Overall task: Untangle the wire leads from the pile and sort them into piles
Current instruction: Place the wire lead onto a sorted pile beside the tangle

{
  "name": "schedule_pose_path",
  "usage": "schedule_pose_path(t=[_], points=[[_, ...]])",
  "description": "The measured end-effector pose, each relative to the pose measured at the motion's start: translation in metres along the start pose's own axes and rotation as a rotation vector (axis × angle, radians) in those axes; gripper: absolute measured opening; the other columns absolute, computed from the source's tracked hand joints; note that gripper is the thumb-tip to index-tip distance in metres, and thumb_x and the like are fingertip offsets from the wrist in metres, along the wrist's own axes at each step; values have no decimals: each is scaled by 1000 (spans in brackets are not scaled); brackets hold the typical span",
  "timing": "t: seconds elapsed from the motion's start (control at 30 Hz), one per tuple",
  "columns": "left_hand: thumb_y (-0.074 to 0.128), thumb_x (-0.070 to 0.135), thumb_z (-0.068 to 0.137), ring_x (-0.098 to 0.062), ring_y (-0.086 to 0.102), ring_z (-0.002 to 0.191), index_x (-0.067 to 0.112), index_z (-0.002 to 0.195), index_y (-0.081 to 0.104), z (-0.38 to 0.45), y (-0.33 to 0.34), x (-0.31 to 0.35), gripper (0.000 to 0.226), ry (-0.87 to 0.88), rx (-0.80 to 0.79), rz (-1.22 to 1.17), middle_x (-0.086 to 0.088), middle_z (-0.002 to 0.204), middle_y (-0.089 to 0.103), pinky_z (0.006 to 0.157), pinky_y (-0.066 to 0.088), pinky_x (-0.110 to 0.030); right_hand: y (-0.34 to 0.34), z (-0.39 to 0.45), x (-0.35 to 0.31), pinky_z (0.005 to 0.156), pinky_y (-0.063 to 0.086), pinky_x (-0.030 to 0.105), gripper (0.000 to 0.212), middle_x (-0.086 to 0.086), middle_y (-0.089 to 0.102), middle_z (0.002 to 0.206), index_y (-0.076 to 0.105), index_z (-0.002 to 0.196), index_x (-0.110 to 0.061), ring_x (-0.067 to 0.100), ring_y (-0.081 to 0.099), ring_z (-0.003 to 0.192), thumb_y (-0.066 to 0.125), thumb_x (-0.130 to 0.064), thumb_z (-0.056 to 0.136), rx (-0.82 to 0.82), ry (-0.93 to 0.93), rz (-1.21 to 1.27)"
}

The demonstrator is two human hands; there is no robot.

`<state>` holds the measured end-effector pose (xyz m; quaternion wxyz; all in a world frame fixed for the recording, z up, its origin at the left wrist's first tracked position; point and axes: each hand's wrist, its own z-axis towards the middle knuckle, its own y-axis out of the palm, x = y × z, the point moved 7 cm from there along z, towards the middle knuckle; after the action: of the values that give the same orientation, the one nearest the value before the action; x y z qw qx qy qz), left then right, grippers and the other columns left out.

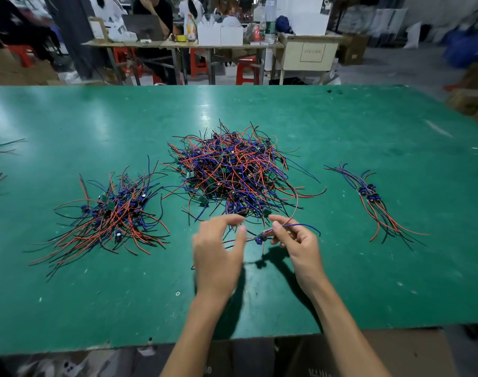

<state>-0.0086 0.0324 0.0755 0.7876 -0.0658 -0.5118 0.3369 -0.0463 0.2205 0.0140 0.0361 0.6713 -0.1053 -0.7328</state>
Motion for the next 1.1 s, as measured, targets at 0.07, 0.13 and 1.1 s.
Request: schedule_pose_path(t=[0.07,0.13,1.1], points=[[67,27,96,0,63,96,27,105,74,-2,31,3,12,-62,-326,-130,17,100,72,91,50,-30,0,0,0,63,46,11,14,1,75,79,76,106,-16,6,60,64,67,-15,95,-9,-3,-7],[65,26,98,0,67,85,24,108,75,-6,46,2,14,-119,-457,-186,14,94,75,84,55,-30,-1,-1,-1,64,46,12,15,1,73,78,76,105,-14,7,59,65,67,-19,94,-7,-6,-4],[74,14,90,-1,60,56,16,91,78,-19,51,-32,4,-449,-338,-575,6,74,75,53,42,-12,5,-6,-2,71,57,40,23,2,76,78,79,85,-23,11,66,71,77,-46,82,-36,-92,-270]])
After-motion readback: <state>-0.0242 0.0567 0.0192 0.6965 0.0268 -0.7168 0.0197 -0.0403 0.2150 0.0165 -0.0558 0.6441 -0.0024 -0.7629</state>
